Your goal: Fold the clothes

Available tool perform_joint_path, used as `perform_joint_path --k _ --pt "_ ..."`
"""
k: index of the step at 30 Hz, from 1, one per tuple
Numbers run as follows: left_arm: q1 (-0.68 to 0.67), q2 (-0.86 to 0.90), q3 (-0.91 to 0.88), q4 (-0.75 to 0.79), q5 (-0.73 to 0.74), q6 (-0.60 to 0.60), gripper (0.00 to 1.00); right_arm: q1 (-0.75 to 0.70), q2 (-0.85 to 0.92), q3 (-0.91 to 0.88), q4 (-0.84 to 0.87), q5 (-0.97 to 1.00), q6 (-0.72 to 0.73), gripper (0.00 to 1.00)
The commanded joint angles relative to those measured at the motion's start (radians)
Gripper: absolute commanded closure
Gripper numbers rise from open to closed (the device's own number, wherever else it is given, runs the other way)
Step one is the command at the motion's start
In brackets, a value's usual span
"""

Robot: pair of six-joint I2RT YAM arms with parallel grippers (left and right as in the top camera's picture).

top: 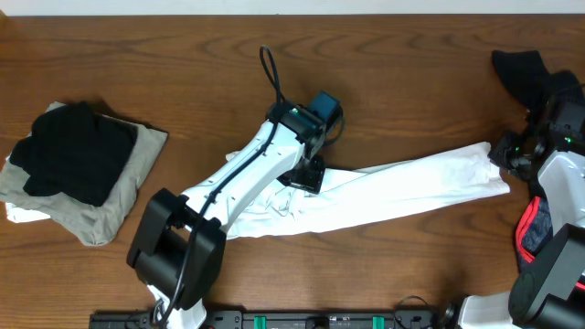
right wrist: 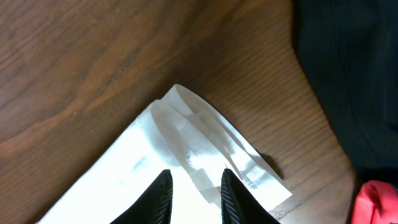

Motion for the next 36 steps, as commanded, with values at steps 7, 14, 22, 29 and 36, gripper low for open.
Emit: perform_joint_path --k 7,14,22,29,36 --pt "0.005 0.092 0.008 0.022 -0.042 -0.087 0.2 -0.008 0.007 0.001 -0.019 0.007 0.004 0.72" --pt "0.011 0.101 0.008 0.04 -0.043 -0.086 0.2 -0.008 0.007 0.001 -0.034 0.007 0.003 0.71" --pt "0.011 0.117 0.008 0.038 -0.046 -0.106 0.94 -0.008 0.007 0.001 -0.044 0.007 0.003 0.71" --pt "0.01 0.094 0.008 -0.153 -0.122 -0.311 0.94 -0.008 0.007 0.001 -0.044 0.008 -0.008 0.71" --pt "-0.019 0.066 0.001 -0.242 -0.022 -0.423 0.94 -0.008 0.007 0.001 -0.034 0.008 -0.016 0.71"
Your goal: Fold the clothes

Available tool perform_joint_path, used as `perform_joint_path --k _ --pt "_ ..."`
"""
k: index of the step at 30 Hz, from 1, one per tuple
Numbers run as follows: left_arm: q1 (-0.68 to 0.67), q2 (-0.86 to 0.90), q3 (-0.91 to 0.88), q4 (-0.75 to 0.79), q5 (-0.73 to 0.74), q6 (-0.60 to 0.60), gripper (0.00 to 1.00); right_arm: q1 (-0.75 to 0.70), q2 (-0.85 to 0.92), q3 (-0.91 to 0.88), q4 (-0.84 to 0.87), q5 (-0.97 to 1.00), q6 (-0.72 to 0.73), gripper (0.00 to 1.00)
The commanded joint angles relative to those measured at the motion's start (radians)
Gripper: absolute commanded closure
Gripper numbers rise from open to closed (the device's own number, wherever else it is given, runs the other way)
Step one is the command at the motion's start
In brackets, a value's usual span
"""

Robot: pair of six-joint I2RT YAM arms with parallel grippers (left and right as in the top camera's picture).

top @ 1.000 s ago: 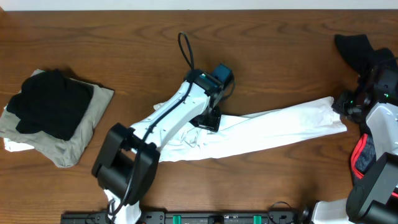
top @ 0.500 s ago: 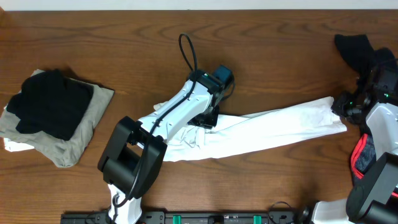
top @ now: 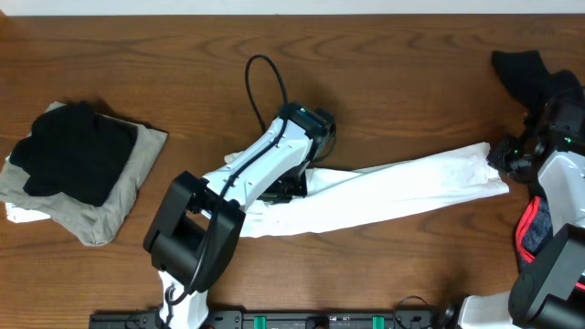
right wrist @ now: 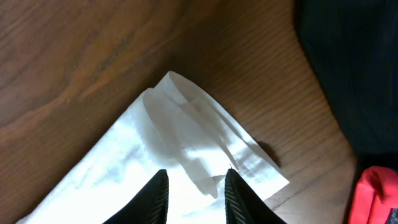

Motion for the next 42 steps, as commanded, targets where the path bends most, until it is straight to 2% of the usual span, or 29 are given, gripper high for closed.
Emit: perform_joint_path --k 1,5,10,16,18,23,25,28,34,35,39,42 --pt "-0.027 -0.026 -0.005 -0.006 0.039 -0.071 0.94 -0.008 0.007 0.001 0.003 0.008 -0.015 0.71" --pt "-0.055 -0.026 -0.039 -0.021 0.037 -0.087 0.94 -0.008 0.007 0.001 0.003 0.008 -0.015 0.71" --pt "-0.062 -0.026 -0.084 -0.112 -0.094 -0.214 0.94 -0.008 0.007 0.001 0.003 0.007 -0.015 0.71" --pt "-0.062 -0.026 -0.118 -0.087 -0.093 -0.233 0.93 -0.008 0.007 0.001 0.002 0.007 -0.015 0.71" --pt "-0.062 -0.026 -0.117 -0.051 -0.093 -0.231 0.89 -0.008 0.007 0.001 0.002 0.007 -0.015 0.71" --pt "-0.062 -0.035 -0.07 -0.04 -0.136 -0.202 0.89 -0.008 0.007 0.001 -0.001 0.007 -0.015 0.71" --pt "-0.06 -0.053 -0.04 -0.051 -0.175 -0.202 0.86 -0.008 0.007 0.001 -0.002 0.007 -0.015 0.71" --pt "-0.045 -0.093 -0.009 -0.055 -0.232 -0.202 0.69 -0.007 0.007 0.001 -0.005 -0.009 -0.019 0.71" --pt "0.011 -0.151 -0.004 0.008 -0.241 -0.204 0.67 -0.007 0.007 0.001 -0.004 -0.237 -0.13 0.75" --pt "0.014 -0.151 -0.004 0.037 -0.222 -0.188 0.67 -0.006 0.007 0.001 -0.003 -0.267 -0.144 0.75" --pt "0.014 -0.144 -0.004 0.234 -0.029 0.029 0.68 0.007 0.007 0.001 -0.02 -0.31 -0.153 0.75" --pt "0.012 -0.132 -0.005 0.31 0.025 0.069 0.67 0.033 0.007 -0.008 -0.038 -0.311 -0.153 0.75"
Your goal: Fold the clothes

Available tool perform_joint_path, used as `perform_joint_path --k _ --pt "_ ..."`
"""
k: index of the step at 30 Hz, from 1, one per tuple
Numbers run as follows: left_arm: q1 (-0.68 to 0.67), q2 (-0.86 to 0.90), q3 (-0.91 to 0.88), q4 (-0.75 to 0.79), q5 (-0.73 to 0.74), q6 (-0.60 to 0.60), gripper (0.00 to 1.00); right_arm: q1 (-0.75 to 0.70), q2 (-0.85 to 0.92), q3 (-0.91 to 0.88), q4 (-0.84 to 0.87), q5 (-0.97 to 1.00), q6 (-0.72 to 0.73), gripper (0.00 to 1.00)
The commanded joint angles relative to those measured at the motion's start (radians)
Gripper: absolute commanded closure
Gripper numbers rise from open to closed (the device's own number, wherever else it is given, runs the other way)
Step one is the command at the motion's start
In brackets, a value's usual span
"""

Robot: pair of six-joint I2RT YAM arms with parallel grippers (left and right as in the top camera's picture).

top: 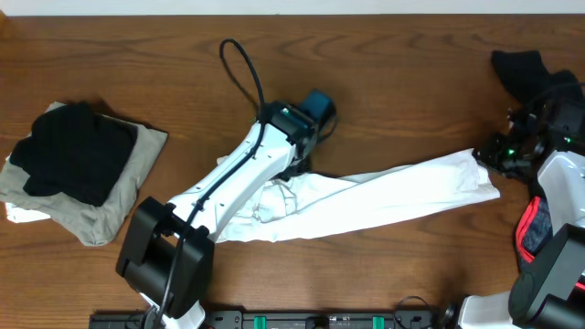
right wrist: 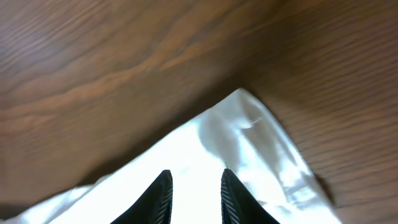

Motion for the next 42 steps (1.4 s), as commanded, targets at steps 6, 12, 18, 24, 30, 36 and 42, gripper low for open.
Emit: perform_joint_path --k 6,12,18,24,30,36,42 --pt "-0.004 0.047 -0.002 0.016 0.101 0.106 0.67 0.064 0.007 -0.055 0.019 -0.054 -0.031 0.73" --pt "-0.004 0.049 -0.059 0.016 0.101 0.047 0.68 0.08 0.007 -0.153 0.137 -0.046 -0.031 0.7" --pt "-0.004 0.049 -0.119 0.027 0.1 0.037 0.68 0.079 0.007 -0.242 0.264 0.005 -0.023 0.66" --pt "-0.003 0.05 -0.235 0.134 0.094 0.015 0.68 0.079 0.007 -0.304 0.395 0.007 0.004 0.55" --pt "0.024 0.05 -0.31 0.111 0.093 -0.038 0.68 0.079 0.007 -0.323 0.484 0.07 0.073 0.5" --pt "0.059 0.05 -0.315 0.021 0.093 -0.076 0.68 0.079 0.014 -0.33 0.436 0.148 0.075 0.5" --pt "0.08 0.05 -0.315 -0.031 0.093 -0.076 0.68 0.079 0.138 -0.344 0.443 0.16 0.075 0.5"
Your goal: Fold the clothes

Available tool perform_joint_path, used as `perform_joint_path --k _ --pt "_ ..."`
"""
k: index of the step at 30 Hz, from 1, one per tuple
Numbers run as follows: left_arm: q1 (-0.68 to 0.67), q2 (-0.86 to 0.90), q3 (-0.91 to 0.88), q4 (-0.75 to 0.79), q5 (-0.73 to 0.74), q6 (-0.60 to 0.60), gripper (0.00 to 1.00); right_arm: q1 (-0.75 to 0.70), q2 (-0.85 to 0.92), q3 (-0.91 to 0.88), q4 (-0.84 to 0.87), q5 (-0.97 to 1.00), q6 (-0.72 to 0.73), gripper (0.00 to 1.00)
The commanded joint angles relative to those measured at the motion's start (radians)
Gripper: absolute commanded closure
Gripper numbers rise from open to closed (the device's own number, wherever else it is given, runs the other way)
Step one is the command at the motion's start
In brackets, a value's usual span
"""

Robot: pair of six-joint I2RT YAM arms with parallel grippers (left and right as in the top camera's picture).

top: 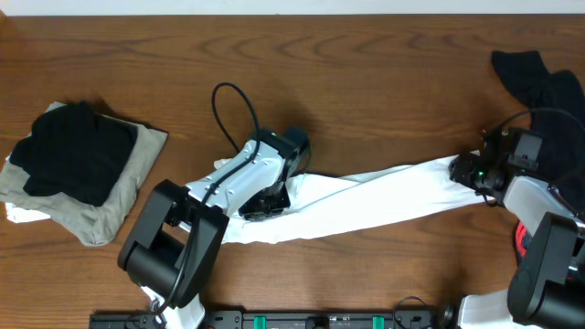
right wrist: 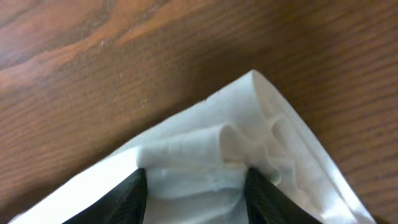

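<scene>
A long white garment (top: 384, 196) lies stretched across the table from lower left to right. Its right end (right wrist: 249, 124) is a bunched corner lying on the wood. My right gripper (top: 463, 171) sits at that corner, and in the right wrist view the right gripper (right wrist: 196, 183) stands open, its two black fingers (right wrist: 134, 196) set wide with a cloth fold between them. My left gripper (top: 263, 203) is down on the garment's crumpled left part; the wrist above hides its jaws.
A stack of folded clothes, black (top: 73, 151) on beige (top: 132, 183), lies at the left. A dark garment (top: 530, 73) lies at the far right corner, with a red item (top: 527, 228) by the right arm's base. The left arm's cable (top: 224, 100) loops upward.
My right gripper's fingers now stand much wider apart and sit lower over the bunched corner, which lies further left. The left gripper has moved down and left along the garment.
At first my right gripper's fingers stood narrow on the garment's right corner, and the left gripper was on the cloth near the table's middle. The corner then shifted left step by step. The left gripper wandered over the crumpled left part, and now the right fingers are spread.
</scene>
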Motion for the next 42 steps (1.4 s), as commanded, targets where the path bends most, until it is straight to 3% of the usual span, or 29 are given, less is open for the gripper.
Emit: perform_joint_path --k 1,7,19,20,21,22,29,37,38,40,42 --pt "0.018 0.014 -0.005 -0.044 -0.009 -0.021 0.68 0.008 0.126 -0.028 -0.014 0.045 0.019 0.5" --pt "0.032 0.014 -0.031 -0.099 -0.037 -0.027 0.69 0.008 0.224 -0.028 0.001 0.045 0.019 0.5" --pt "0.176 0.014 -0.09 -0.002 -0.129 -0.066 0.67 0.008 0.228 -0.028 -0.003 0.044 0.019 0.49" --pt "0.196 0.013 -0.089 -0.011 -0.129 -0.065 0.7 0.008 0.228 -0.028 -0.004 0.044 0.019 0.49" --pt "0.215 0.013 -0.086 -0.024 -0.129 -0.061 0.86 0.008 0.228 -0.028 -0.006 0.044 0.019 0.49" --pt "0.229 0.011 -0.082 -0.033 -0.129 -0.048 0.94 0.008 0.228 -0.028 -0.006 0.044 0.019 0.49" --pt "0.252 -0.098 -0.076 -0.039 -0.129 0.024 0.94 0.008 0.228 -0.028 -0.004 0.044 0.019 0.48" --pt "0.24 -0.397 -0.066 -0.081 -0.047 0.086 0.86 0.008 0.228 -0.028 -0.003 0.044 0.019 0.47" --pt "0.231 -0.435 -0.066 -0.079 -0.042 0.096 0.83 0.008 0.228 -0.028 -0.003 0.044 0.019 0.48" --pt "0.209 -0.494 -0.067 -0.076 -0.042 0.101 0.66 0.008 0.228 -0.028 -0.003 0.044 0.019 0.48" --pt "0.187 -0.519 -0.068 -0.078 -0.042 0.106 0.58 0.008 0.228 -0.028 -0.003 0.044 0.019 0.48"
